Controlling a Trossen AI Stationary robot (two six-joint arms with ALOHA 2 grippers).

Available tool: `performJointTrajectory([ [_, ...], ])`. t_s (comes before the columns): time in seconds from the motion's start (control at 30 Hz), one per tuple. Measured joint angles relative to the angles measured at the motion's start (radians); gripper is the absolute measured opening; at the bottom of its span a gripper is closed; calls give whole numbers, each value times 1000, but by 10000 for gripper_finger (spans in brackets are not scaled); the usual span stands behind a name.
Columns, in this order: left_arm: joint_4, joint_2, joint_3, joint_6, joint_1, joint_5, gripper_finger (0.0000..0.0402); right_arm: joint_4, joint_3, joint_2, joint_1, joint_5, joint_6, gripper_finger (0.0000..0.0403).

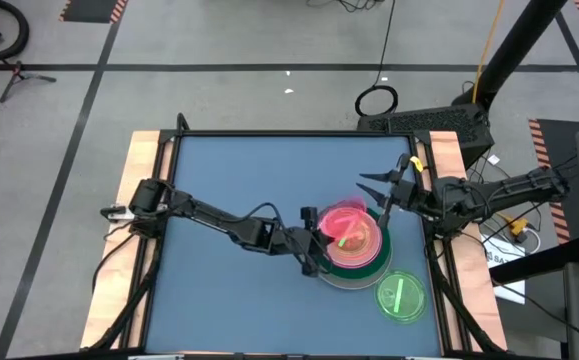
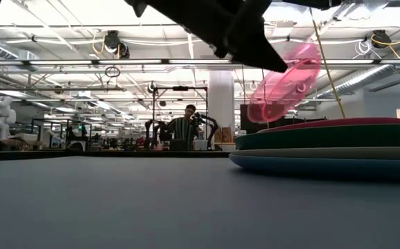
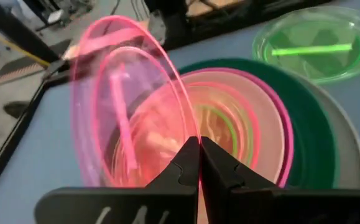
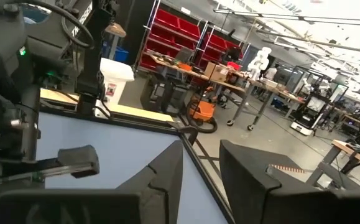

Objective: Stack plastic plates
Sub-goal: Stack the light pink plate on top of the light green plate

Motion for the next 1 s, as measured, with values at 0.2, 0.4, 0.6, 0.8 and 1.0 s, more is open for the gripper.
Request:
performJointTrajectory([
  [0.2,72,37,1,-9,5,66,3,-3,0,0,0,1,-14,98],
  [0.4,79,40,1,-20,4,68,3,-18,0,0,0,2,-20,98],
  [0.6,78,40,1,-70,7,69,12,-21,0,0,0,3,-26,98],
  [0.8,66,40,1,-87,8,69,59,-22,0,0,0,3,-26,98],
  [1.0,66,40,1,-88,8,69,80,-26,-1,0,0,3,-26,98],
])
